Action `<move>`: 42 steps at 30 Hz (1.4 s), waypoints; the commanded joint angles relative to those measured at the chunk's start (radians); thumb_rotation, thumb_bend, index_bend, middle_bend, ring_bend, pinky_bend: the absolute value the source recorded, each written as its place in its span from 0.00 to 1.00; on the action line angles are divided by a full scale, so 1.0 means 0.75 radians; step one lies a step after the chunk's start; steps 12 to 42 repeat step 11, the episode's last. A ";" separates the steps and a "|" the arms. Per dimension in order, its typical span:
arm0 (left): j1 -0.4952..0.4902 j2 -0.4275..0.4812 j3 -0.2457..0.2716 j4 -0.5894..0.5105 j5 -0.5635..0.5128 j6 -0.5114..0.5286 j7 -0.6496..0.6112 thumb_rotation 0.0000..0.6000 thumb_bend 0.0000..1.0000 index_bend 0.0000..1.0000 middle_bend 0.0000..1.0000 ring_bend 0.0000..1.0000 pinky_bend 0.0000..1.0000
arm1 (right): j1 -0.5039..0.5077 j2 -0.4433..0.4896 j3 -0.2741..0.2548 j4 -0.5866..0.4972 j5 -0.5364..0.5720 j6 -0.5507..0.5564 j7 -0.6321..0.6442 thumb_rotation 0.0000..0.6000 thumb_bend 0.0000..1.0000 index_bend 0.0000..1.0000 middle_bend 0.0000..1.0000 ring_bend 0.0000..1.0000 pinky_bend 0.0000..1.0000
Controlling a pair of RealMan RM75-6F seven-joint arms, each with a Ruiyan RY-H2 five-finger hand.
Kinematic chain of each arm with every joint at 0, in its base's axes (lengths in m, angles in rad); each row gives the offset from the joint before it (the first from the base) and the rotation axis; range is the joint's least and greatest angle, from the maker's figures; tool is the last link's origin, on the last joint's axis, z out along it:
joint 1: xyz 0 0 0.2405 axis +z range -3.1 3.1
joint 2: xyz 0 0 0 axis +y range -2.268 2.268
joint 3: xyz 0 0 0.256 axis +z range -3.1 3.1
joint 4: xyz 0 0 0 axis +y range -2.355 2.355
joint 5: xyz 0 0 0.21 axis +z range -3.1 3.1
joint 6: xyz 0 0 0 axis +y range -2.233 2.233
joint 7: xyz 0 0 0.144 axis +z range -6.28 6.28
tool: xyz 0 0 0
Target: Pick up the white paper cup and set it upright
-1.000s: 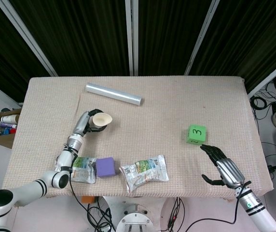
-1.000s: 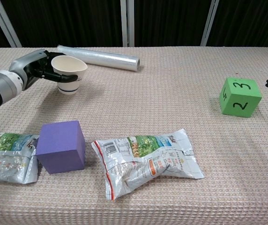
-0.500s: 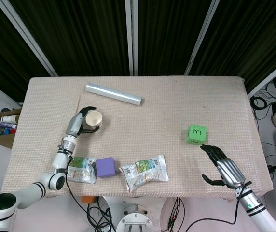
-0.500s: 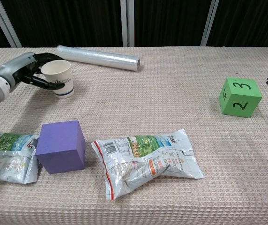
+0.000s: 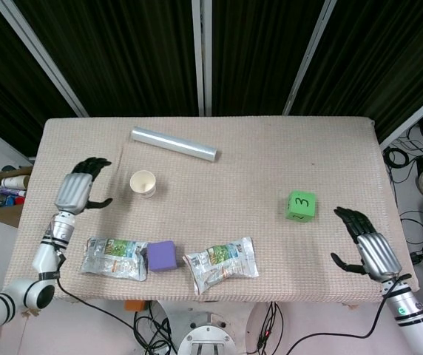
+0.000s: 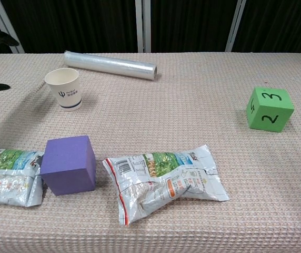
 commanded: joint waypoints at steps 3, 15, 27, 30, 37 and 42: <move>0.282 0.276 0.112 -0.319 -0.039 0.340 0.338 1.00 0.16 0.19 0.14 0.09 0.14 | -0.025 0.057 0.029 0.004 0.037 0.019 0.034 1.00 0.25 0.02 0.06 0.00 0.00; 0.493 0.382 0.238 -0.432 0.087 0.552 0.276 1.00 0.16 0.20 0.14 0.09 0.14 | -0.051 0.056 0.040 0.020 0.046 0.036 0.021 1.00 0.24 0.02 0.06 0.00 0.00; 0.493 0.382 0.238 -0.432 0.087 0.552 0.276 1.00 0.16 0.20 0.14 0.09 0.14 | -0.051 0.056 0.040 0.020 0.046 0.036 0.021 1.00 0.24 0.02 0.06 0.00 0.00; 0.493 0.382 0.238 -0.432 0.087 0.552 0.276 1.00 0.16 0.20 0.14 0.09 0.14 | -0.051 0.056 0.040 0.020 0.046 0.036 0.021 1.00 0.24 0.02 0.06 0.00 0.00; 0.493 0.382 0.238 -0.432 0.087 0.552 0.276 1.00 0.16 0.20 0.14 0.09 0.14 | -0.051 0.056 0.040 0.020 0.046 0.036 0.021 1.00 0.24 0.02 0.06 0.00 0.00; 0.493 0.382 0.238 -0.432 0.087 0.552 0.276 1.00 0.16 0.20 0.14 0.09 0.14 | -0.051 0.056 0.040 0.020 0.046 0.036 0.021 1.00 0.24 0.02 0.06 0.00 0.00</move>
